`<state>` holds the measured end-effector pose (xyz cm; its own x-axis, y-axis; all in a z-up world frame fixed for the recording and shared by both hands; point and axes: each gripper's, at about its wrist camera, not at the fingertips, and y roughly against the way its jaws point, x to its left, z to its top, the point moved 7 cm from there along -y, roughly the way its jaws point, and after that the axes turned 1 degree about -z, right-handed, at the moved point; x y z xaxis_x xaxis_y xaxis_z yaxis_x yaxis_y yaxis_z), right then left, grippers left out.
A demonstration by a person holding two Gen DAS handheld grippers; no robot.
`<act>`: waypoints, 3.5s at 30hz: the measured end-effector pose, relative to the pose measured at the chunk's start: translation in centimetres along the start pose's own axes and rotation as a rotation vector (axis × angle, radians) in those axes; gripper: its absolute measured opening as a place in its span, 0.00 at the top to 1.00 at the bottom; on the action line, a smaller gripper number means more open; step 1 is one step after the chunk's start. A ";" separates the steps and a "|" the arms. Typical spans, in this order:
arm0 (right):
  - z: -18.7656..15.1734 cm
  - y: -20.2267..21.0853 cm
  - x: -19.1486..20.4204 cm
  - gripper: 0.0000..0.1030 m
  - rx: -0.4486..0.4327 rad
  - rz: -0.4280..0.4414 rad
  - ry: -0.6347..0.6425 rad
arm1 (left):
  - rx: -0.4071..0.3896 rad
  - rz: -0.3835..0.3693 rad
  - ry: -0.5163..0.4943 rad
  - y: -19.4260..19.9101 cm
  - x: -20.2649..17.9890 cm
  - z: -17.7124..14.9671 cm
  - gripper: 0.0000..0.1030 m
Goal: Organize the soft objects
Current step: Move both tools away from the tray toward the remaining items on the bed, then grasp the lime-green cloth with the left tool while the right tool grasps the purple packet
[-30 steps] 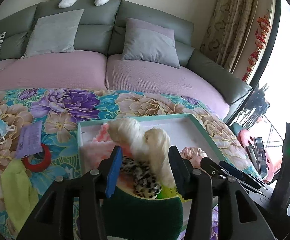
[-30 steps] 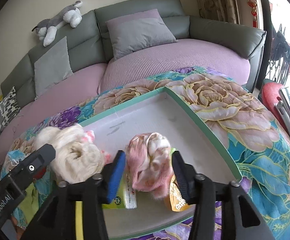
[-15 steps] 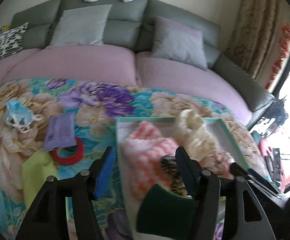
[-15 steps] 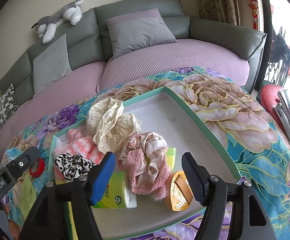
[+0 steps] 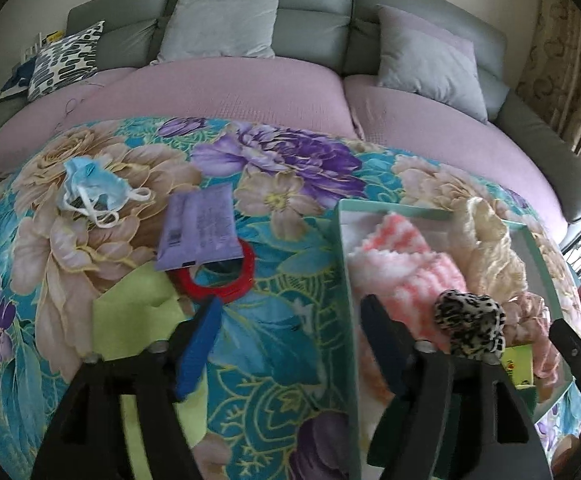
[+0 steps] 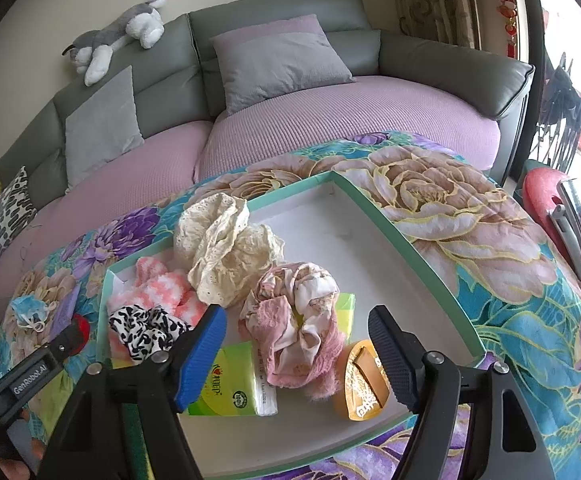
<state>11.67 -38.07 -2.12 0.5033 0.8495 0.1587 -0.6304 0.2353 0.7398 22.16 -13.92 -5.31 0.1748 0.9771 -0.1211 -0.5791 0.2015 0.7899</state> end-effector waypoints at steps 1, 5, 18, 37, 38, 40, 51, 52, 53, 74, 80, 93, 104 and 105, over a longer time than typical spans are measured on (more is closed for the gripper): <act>0.0 0.0 0.0 0.21 0.001 0.002 0.001 | -0.002 0.005 0.003 0.0 0.1 0.0 0.19; -0.1 0.0 0.1 0.16 0.003 0.001 0.001 | -0.006 0.023 0.012 0.0 0.6 0.1 0.19; 0.1 0.0 0.1 0.00 -0.003 0.000 -0.002 | 0.002 0.080 0.052 -0.4 2.6 -0.2 0.07; 1.5 3.0 2.8 0.00 -0.116 0.048 0.028 | -0.057 0.119 0.040 2.3 4.7 1.0 0.07; 1.6 3.2 3.2 0.00 -0.123 0.054 0.037 | -0.066 0.127 0.042 2.6 5.1 1.2 0.07; 1.6 3.5 4.5 0.00 -0.136 0.066 0.065 | -0.078 0.145 0.048 3.2 6.0 1.4 0.07; 0.3 3.9 10.6 0.00 -0.129 0.194 0.131 | -0.112 0.203 0.121 5.5 11.5 2.1 0.07; 0.2 3.9 11.0 0.00 -0.128 0.196 0.137 | -0.112 0.210 0.126 5.7 12.1 2.1 0.07; 0.0 3.9 11.6 0.00 -0.126 0.197 0.148 | -0.113 0.216 0.127 5.8 12.4 2.1 0.07; -6.0 1.6 23.6 0.00 -0.009 0.326 0.352 | -0.026 0.231 0.215 5.0 18.6 0.5 0.07; -6.3 0.8 23.3 0.00 0.004 0.277 0.364 | 0.020 0.205 0.197 3.7 18.5 -0.4 0.07; -5.5 -0.4 20.8 0.00 0.025 0.240 0.300 | 0.106 0.136 0.154 1.2 15.9 -2.4 0.07; -4.9 -0.2 19.7 0.00 0.006 0.217 0.284 | 0.163 0.047 0.103 -0.5 12.5 -3.6 0.07; -4.9 -0.2 19.6 0.00 0.007 0.216 0.283 | 0.168 0.042 0.098 -0.7 12.3 -3.7 0.07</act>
<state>18.82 -19.16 -2.35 0.1750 0.9766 0.1254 -0.6995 0.0337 0.7138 21.76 -1.78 -9.63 0.0707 0.9880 -0.1375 -0.4417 0.1546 0.8837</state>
